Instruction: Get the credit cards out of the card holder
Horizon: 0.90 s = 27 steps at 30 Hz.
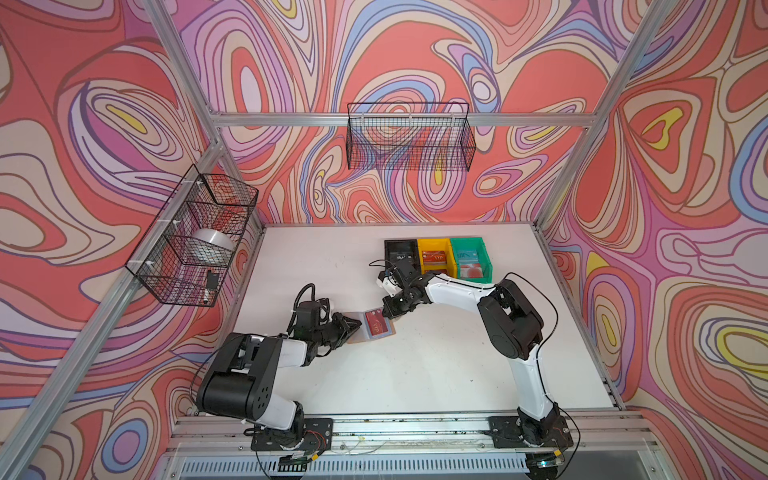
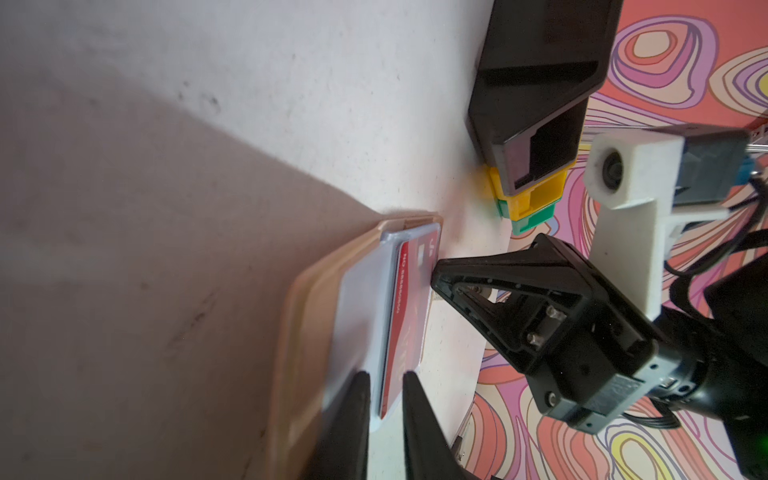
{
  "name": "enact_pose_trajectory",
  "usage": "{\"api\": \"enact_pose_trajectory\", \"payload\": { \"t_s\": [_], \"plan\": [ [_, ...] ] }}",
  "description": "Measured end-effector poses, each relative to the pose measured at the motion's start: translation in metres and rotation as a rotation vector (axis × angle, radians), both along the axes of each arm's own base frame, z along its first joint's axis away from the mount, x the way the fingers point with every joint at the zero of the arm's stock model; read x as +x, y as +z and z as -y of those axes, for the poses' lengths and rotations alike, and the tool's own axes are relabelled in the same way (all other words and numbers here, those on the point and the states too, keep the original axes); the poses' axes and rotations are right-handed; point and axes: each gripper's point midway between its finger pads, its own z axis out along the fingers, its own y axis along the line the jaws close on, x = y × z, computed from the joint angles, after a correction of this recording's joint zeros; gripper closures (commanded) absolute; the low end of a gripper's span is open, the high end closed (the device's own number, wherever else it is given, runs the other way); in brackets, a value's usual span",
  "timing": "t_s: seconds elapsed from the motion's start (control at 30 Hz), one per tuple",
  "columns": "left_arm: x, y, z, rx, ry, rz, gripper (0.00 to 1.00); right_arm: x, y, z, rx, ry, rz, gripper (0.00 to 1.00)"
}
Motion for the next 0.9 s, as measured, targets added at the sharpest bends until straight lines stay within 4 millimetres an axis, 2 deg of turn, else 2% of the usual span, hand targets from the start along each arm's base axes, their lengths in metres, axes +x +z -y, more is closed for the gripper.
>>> {"api": "enact_pose_trajectory", "payload": {
  "t_s": [0.33, 0.9],
  "plan": [
    [0.003, -0.013, 0.006, -0.023, -0.006, -0.019, 0.82, -0.005, 0.0, -0.005, 0.039, 0.012, -0.024, 0.95],
    [0.005, -0.011, 0.009, -0.033, -0.009, -0.005, 0.8, -0.009, 0.001, -0.008, 0.054, 0.024, -0.038, 0.95]
  ]
}}
